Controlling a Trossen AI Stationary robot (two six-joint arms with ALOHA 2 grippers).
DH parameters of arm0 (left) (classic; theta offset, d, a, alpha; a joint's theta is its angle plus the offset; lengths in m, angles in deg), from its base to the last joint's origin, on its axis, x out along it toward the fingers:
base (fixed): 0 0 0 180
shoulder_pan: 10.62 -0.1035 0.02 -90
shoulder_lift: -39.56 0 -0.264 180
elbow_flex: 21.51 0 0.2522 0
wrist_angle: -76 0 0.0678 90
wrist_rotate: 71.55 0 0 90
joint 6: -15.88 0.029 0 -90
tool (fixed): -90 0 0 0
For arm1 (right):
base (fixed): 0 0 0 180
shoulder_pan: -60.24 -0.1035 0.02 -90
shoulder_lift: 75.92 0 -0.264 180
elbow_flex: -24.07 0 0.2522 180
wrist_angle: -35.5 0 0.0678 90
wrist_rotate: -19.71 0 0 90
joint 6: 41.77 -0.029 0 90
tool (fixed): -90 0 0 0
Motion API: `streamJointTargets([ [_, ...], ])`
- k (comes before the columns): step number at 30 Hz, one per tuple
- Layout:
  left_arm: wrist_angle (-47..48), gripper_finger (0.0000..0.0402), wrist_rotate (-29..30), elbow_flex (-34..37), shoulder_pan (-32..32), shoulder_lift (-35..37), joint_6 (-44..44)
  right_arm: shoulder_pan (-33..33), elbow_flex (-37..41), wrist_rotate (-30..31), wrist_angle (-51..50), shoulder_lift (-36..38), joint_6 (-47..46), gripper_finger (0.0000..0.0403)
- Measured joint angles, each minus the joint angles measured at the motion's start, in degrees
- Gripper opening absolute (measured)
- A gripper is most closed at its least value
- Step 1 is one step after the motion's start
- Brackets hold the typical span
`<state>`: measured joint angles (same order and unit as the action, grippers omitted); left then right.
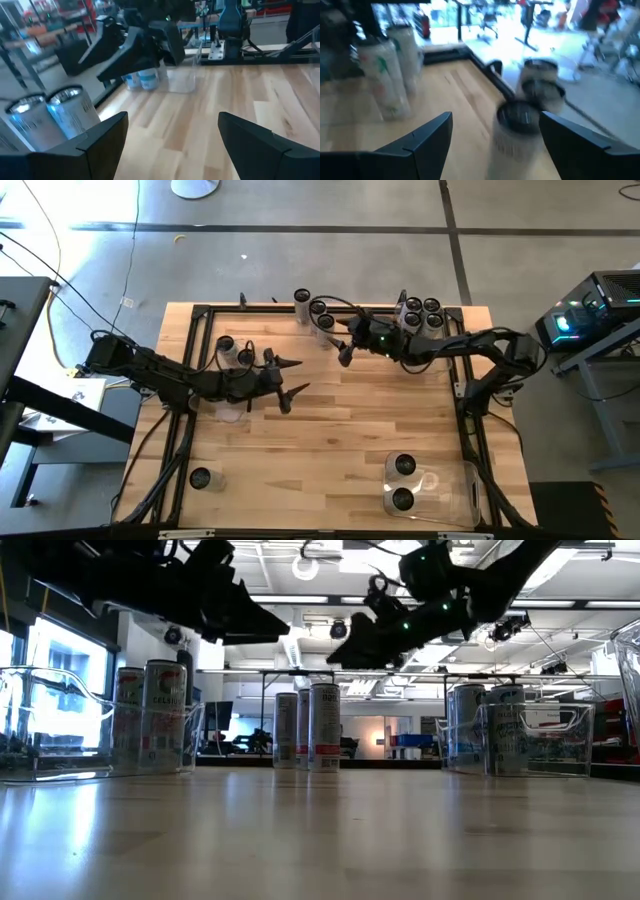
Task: Sort soda cans
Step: Put the white-pink soda can into the middle transparent bin
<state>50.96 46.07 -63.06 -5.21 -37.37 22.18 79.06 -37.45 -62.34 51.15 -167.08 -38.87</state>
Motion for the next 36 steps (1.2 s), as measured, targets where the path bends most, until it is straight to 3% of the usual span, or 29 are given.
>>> streamJointTargets([
  [8,-4.32,0.0303,-0.01,-0.02,-0.53,0.0,8.63,1.99,-8.78,-2.53,-13.01,0.04,5.95,0.0322],
  [14,-4.0,0.0303,-0.01,-0.04,-0.53,0.0,12.45,3.62,-12.08,-2.5,-13.76,0.02,3.2,0.0337],
  [24,0.16,0.0303,-0.06,-0.04,0.28,0.0,7.88,5.13,-13.02,-5.06,-10.35,-9.37,-1.49,0.0337],
  [36,1.6,0.0303,-0.08,-0.04,1.2,0.0,5.86,5.19,-14.58,-5.5,-13.73,-11.96,-0.94,0.0323],
])
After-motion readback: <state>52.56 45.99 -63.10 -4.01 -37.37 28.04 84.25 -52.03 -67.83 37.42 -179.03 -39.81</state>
